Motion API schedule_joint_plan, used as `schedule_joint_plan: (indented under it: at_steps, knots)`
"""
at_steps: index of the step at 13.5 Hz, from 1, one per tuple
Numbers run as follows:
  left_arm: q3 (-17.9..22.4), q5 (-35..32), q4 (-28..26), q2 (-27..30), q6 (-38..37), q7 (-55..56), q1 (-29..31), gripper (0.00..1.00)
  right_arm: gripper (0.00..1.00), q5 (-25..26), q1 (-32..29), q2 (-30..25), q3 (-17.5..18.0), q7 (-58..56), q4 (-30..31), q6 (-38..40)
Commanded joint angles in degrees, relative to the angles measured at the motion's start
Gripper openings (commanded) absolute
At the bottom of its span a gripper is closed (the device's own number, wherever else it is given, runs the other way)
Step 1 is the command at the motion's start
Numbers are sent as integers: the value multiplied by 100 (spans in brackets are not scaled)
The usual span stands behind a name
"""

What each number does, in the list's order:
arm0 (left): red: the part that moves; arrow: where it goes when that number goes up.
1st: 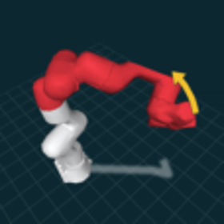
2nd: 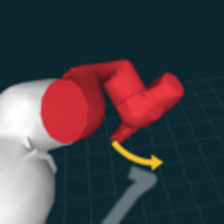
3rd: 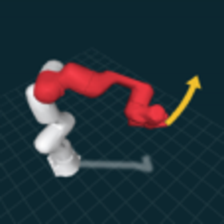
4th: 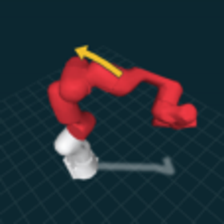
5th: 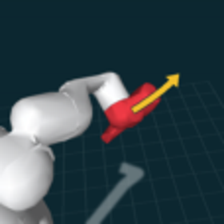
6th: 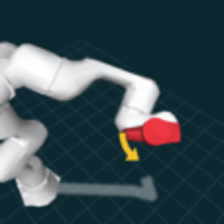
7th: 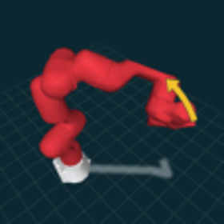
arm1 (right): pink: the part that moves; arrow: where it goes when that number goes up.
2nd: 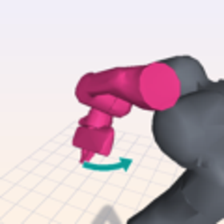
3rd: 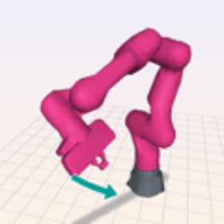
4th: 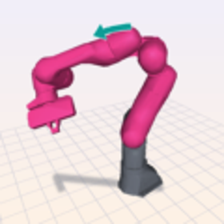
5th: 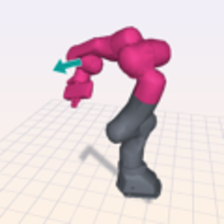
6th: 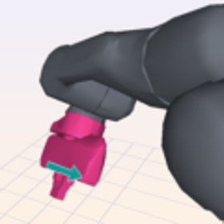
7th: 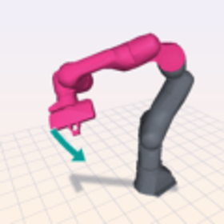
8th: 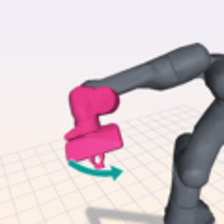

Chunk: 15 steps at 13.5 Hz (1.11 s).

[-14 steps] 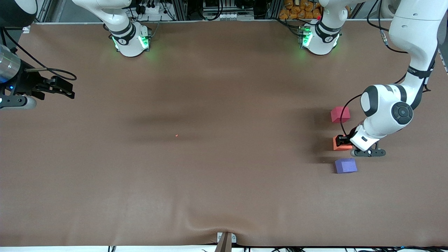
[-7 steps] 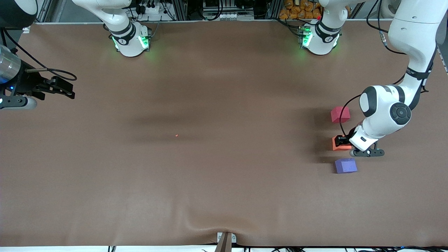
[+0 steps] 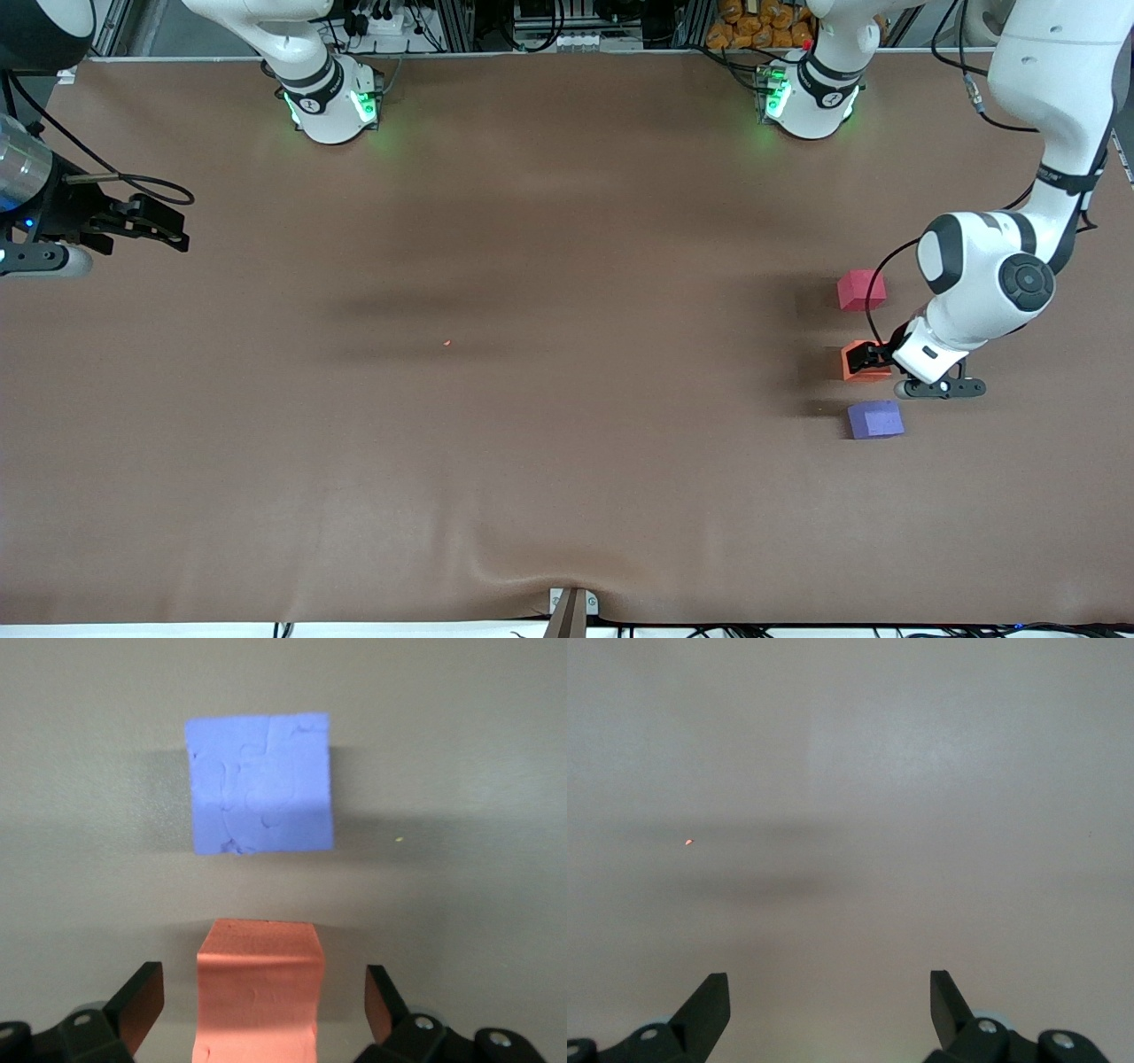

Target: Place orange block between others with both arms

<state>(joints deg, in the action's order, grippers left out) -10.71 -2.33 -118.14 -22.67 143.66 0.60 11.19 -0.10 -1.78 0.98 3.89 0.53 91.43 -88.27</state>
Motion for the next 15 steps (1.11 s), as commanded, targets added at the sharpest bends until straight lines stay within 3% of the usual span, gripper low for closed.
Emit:
schedule_joint_plan:
  at_steps: [1, 4, 7, 10, 15]
  knots:
    - [-212, 110, 185, 665, -854, 89, 41, 100, 100, -34, -16, -18, -2, -53, 15, -33]
    - [-256, 110, 808, 1079, -1820, 89, 41, 100, 100, -34, 2, 17, -2, -53, 15, -85]
    - [-265, 153, 1766, 1421, -3296, 220, 59, 100, 100, -43, 11, 25, -2, -44, 6, -147]
    - [-326, 180, 2145, 1896, -3887, 511, 32, 100, 100, -43, 11, 43, 6, -44, 15, -121]
    - [-362, 267, 3034, 1994, -5206, 459, -3, 100, 100, -43, 28, 52, 6, -53, 6, -147]
